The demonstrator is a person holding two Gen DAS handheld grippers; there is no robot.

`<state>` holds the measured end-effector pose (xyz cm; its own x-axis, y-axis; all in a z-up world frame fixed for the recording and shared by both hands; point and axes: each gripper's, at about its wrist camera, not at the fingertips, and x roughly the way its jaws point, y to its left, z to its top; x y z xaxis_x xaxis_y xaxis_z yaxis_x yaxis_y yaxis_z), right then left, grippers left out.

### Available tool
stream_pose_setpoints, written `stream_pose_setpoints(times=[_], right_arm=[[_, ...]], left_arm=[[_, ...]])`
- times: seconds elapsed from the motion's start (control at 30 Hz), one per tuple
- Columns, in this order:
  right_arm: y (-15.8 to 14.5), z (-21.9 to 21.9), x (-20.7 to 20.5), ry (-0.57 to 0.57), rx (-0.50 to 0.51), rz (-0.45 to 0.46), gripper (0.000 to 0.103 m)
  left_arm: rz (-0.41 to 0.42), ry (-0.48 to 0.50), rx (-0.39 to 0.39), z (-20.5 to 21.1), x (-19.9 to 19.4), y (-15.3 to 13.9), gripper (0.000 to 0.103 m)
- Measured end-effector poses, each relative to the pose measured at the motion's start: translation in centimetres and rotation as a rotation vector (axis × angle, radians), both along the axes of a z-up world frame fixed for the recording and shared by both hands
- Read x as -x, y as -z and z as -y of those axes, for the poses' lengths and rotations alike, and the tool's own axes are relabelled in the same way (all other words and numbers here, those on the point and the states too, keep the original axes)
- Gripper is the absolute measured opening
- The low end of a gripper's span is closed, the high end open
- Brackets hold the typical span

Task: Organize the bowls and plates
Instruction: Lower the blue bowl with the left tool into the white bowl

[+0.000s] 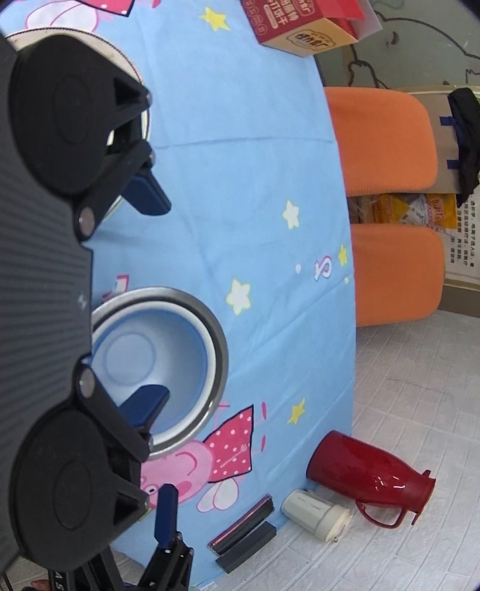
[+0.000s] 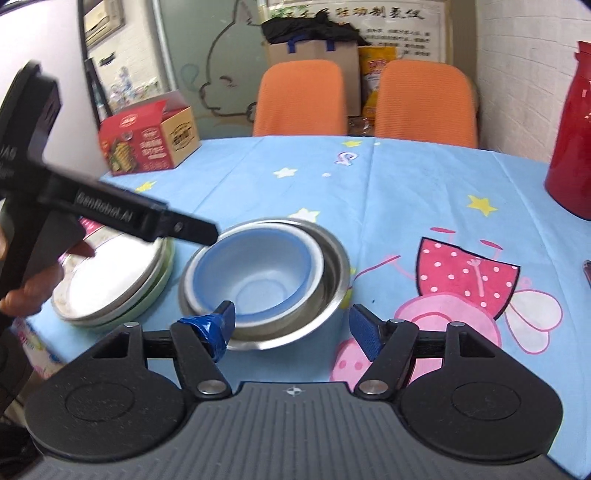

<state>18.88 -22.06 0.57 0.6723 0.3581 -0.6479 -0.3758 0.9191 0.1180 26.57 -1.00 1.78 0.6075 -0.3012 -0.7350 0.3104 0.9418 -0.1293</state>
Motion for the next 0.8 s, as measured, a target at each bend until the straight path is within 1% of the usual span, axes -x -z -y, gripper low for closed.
stream_pose_setpoints(times=[0.1,0.23,0.33,0.47,0.7,0.8], right_arm=[[0.9,-0.2,-0.5,0.088,-0.005,0.019,0.055],[1.9,-0.5,-1.6,0.185,-0.01,0.02,0.056],[2.6,-0.9,-2.5,0.195,-0.022,-0.003,0.057],[3.4,-1.4,-3.7,0.217,0.002,-0.017,0.058],[4.7,-2.5,-5.2,0.195,0.024,-0.059,0.059],[4.9,-2.9,-5.2,0.192,0.037,-0.043,0.061]], left_arm=[[-0.003,0.001,-0.039,0.1,-0.5,0.7,0.098],[-0.01,0.017,-0.057,0.4,-1.3,1.4,0.098],[-0.022,0.03,-0.062,0.6,-2.2,1.8,0.098],[-0.046,0.046,-0.078,1.0,-3.5,2.7,0.098],[-0.087,0.079,-0.122,2.3,-5.2,4.4,0.098],[-0.108,0.097,-0.136,2.7,-5.7,5.0,0.098]])
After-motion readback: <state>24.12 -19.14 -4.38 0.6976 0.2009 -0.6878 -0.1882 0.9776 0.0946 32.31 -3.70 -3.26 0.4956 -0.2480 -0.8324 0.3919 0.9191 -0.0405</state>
